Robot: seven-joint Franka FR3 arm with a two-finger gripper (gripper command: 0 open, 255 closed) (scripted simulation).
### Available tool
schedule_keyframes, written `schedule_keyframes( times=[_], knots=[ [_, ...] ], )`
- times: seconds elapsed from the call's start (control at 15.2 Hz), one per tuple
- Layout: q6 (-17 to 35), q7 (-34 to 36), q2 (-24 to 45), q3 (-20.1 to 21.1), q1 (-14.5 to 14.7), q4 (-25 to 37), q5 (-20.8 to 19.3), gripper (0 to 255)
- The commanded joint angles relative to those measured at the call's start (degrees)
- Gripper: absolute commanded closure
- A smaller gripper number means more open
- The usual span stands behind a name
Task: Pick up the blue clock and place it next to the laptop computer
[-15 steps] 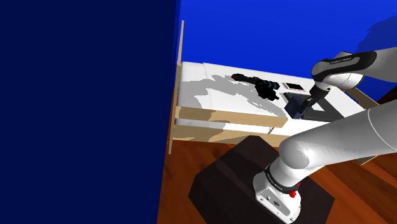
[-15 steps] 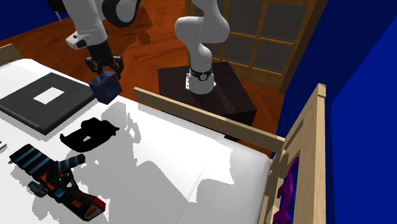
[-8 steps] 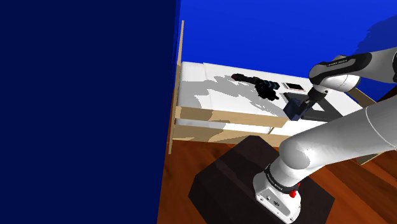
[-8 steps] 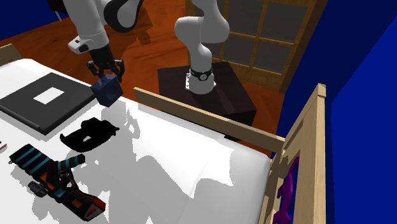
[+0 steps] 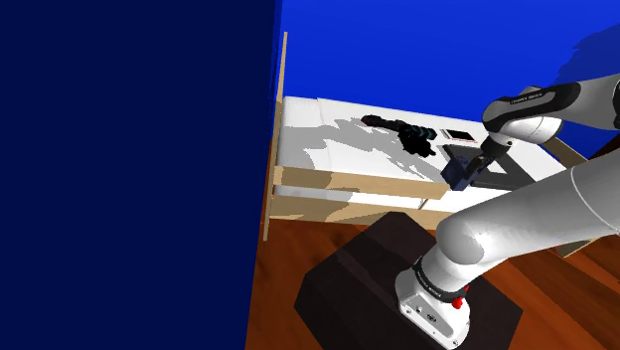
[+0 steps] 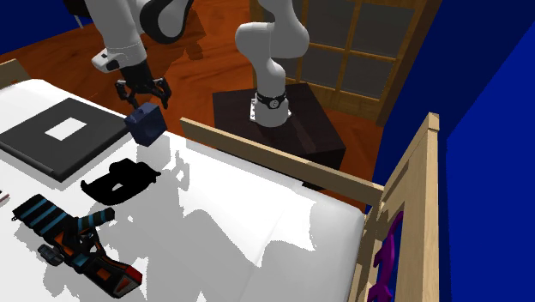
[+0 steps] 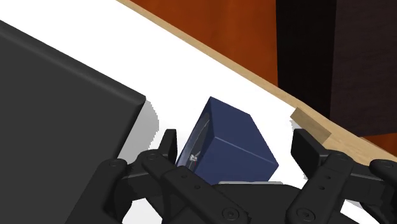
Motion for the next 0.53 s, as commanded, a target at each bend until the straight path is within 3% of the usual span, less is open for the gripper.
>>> schedule_keyframes(
  times=[0.0,0.26,0.46],
  knots=[
    [0.0,0.0,0.0,0.0,0.0,0.0,0.0,0],
    [-8.79,1.63,-5.13,4.26,-1.92,4.03,-1.31,0],
    [-8.78,1.62,-5.13,4.29,-1.95,4.03,-1.3,0]
  ],
)
